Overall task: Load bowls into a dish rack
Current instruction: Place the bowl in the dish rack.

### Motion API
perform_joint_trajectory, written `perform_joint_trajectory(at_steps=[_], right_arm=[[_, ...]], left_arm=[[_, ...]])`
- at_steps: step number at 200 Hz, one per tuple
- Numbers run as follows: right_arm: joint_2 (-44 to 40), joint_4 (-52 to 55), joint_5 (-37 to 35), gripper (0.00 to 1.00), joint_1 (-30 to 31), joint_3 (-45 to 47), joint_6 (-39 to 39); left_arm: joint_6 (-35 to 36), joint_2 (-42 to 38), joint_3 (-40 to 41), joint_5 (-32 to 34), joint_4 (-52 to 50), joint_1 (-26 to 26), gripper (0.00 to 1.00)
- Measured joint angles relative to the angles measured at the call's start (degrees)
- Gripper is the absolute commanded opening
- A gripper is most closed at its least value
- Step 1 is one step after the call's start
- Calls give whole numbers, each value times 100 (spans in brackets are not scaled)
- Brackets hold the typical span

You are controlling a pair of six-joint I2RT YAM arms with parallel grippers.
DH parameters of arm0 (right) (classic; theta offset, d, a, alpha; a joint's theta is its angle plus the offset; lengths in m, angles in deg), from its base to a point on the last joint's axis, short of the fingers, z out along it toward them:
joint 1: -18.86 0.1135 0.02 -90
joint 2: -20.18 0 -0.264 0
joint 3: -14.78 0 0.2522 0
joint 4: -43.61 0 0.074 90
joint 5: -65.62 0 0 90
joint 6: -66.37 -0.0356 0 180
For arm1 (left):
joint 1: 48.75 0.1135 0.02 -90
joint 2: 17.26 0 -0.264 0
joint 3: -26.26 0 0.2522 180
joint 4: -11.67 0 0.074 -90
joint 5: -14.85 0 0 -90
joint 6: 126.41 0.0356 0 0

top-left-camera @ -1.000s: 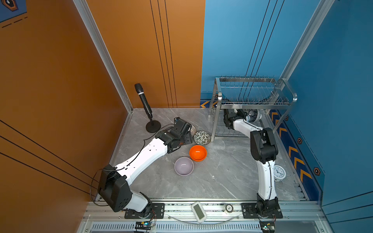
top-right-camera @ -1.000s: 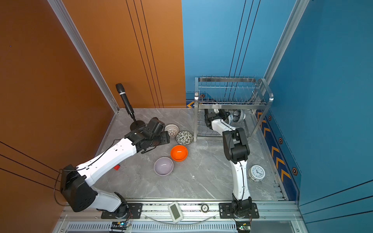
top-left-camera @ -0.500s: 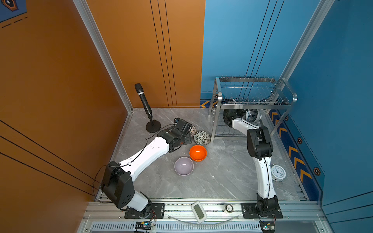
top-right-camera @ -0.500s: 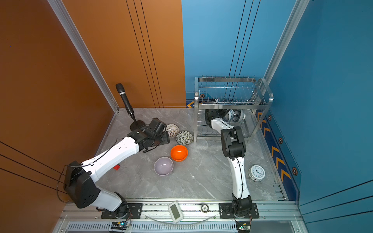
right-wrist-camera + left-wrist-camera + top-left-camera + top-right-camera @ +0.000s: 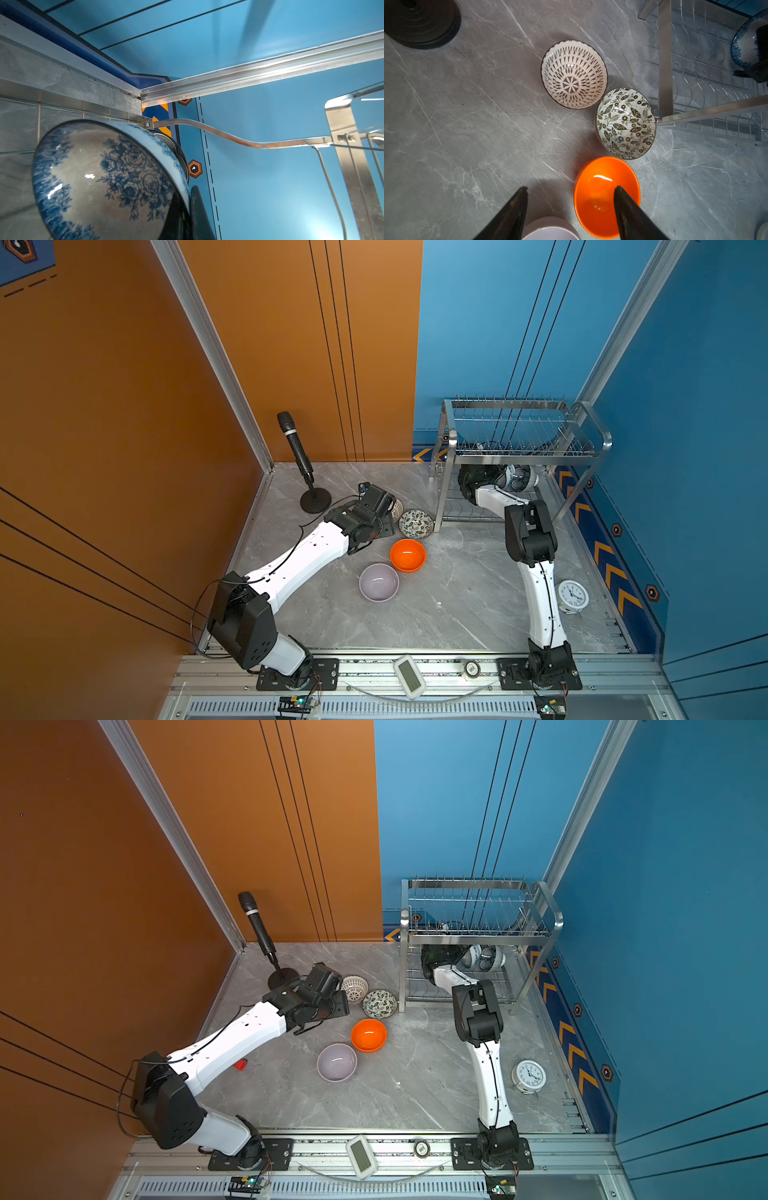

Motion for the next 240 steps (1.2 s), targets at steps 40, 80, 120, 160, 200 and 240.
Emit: perform_joint_trajectory(at_steps=[40, 80, 120, 160, 200, 240], right_arm=[[-2, -173, -7, 0, -79, -2, 111], [-2, -280, -20, 0, -203, -2, 210], [-2, -297, -22, 0, -286, -2, 212], [4, -297, -22, 0, -282, 0, 212], [79, -297, -22, 0, -273, 0, 210], [157, -271, -42, 0, -256, 0, 131]], left_arm=[[4, 177, -2, -7, 2, 7, 67], [24, 374, -70, -11, 2, 7, 67], [48, 382, -83, -17, 2, 7, 67], [52, 400, -83, -55, 2, 7, 67], [94, 468, -85, -109, 2, 11, 67], [111, 468, -87, -160, 2, 50, 67]])
